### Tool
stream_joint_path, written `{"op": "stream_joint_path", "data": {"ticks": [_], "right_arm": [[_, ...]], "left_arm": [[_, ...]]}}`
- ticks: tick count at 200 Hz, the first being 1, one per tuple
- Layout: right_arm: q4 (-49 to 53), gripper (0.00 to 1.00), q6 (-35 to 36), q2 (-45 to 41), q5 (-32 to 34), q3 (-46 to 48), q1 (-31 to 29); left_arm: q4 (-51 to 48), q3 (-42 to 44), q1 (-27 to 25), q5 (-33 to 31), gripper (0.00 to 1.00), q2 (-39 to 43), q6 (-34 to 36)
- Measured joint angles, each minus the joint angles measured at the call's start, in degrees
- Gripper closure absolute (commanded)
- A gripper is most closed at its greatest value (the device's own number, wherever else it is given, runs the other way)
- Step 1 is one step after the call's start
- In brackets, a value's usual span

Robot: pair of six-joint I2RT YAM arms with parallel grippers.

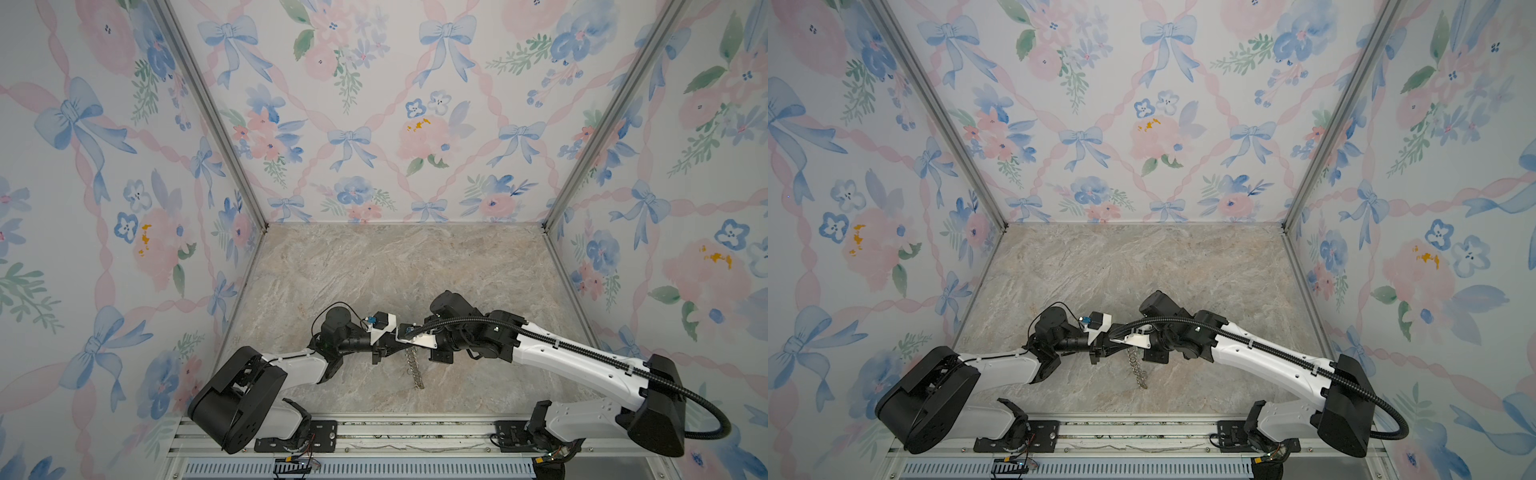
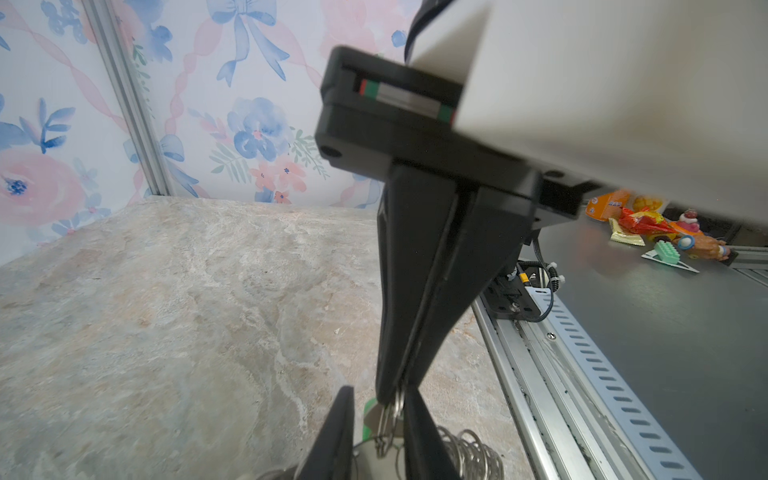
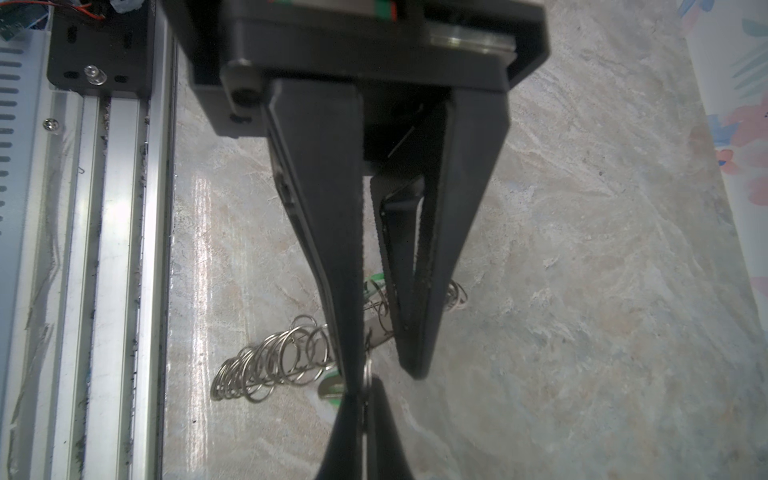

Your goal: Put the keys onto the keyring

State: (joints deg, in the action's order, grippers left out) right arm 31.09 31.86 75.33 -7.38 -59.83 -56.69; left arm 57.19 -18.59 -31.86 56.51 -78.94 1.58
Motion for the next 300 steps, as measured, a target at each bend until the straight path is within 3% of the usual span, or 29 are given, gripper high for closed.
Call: {"op": "stream_joint_path", "data": {"ticks": [61,100,124,202,300], "right_arm": [[-0.2,0.99,-0.1,0.0,0.1,0.1,0.7],[-1.1,0.86,-1.1,0.0,0.1,0.6,1.2],[-5.0,0.82,-2.3,-0.6,-0.8,2.9,2.7],[-17.9,0.88,-7.9,-4.9,-8.1,12.4,7.9],[-21.2,0.95,-9.4,-3.5,-11.1,13.8,8.2]], "left_arm": [[0.1,-0.9,0.0,2.0,1.00,-1.6,0.0],[0.1,-0.9,0.0,1.5,1.00,-1.6,0.3],[-0.2,-0.9,-0.2,-2.3,1.00,-1.0,0.1],[0.7,0.8,-0.7,-6.6,1.00,1.2,-1.2],[8.7,3.9,-1.2,-9.2,1.00,0.1,-4.3]]}}
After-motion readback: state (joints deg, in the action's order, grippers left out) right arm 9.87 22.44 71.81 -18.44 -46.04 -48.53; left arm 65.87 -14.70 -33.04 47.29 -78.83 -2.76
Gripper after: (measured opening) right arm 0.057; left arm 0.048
